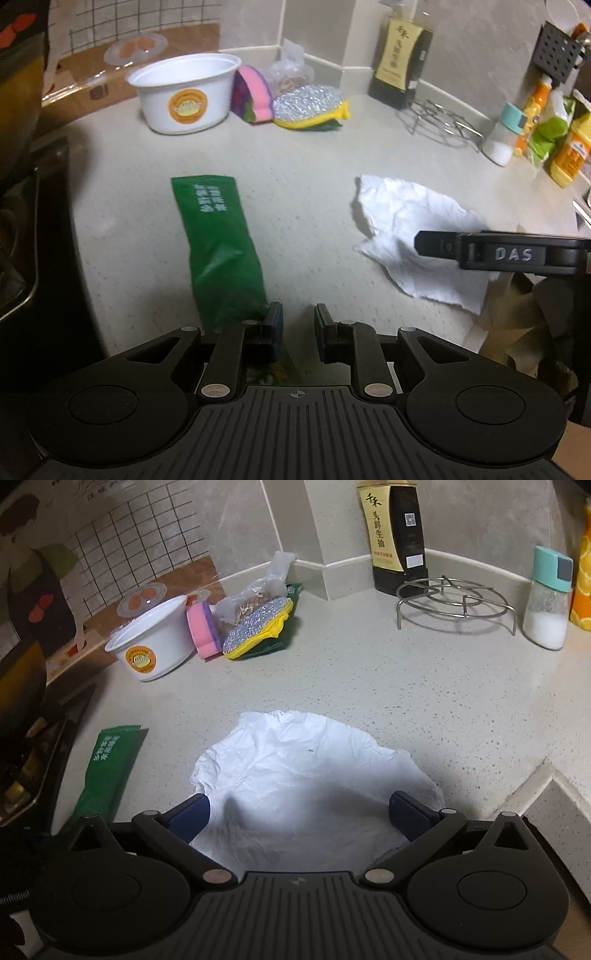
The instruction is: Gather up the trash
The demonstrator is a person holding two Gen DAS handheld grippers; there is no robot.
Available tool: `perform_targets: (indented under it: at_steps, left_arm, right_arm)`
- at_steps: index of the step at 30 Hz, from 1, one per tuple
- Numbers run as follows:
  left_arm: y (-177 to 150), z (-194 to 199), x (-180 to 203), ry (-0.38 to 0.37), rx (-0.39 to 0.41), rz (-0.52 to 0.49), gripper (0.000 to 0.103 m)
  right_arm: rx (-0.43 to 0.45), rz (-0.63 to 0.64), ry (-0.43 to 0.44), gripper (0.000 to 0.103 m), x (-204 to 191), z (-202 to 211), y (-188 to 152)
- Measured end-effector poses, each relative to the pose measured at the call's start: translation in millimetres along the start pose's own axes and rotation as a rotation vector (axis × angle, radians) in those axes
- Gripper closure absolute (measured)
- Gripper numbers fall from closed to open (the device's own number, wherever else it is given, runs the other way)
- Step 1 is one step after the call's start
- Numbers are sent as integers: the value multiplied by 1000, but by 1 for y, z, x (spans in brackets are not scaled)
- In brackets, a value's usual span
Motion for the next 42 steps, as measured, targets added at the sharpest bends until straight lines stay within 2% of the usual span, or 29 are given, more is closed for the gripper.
perform_targets:
  at_steps: [5, 9, 11, 14, 16, 22, 31, 42]
  left_arm:
    - [-4, 5, -6, -10, -4, 36, 82]
    - [-7, 9, -11, -10, -3, 63, 82]
    - [-7, 11, -13, -10, -1, 74, 82]
    - [-8, 14, -13, -15, -1, 89, 82]
    - [-9, 15, -13, -16, -1, 91, 82]
    - [-9, 18, -12, -23, 2, 96, 82]
    - [-1, 27, -20, -1, 56, 125, 82]
    - [-3, 22, -29, 16, 52, 164, 82]
  right_arm:
    - [-7, 154, -38, 0, -10, -3, -10]
    - [-15, 214, -79, 0, -18, -2, -18]
    - [-14, 228, -75, 6, -23, 1, -21]
    - [-11, 240, -58, 25, -28, 8, -24]
    - [-12, 249, -46, 50, -30, 13, -24]
    - [-46, 208, -50, 84, -24, 28, -29]
    - [-27, 180, -5, 87, -23, 63, -30]
    - [-32, 165, 10, 87, -26, 72, -40]
Point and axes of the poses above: each gripper's, at about its wrist camera, not at the fingertips, and z roughly against the way its jaws point, x to its right, y to its top, the point moved 10 cm from there along -z, roughly the way its jaws point, and after that the axes turned 4 degrees about x, right-handed, at the moved point
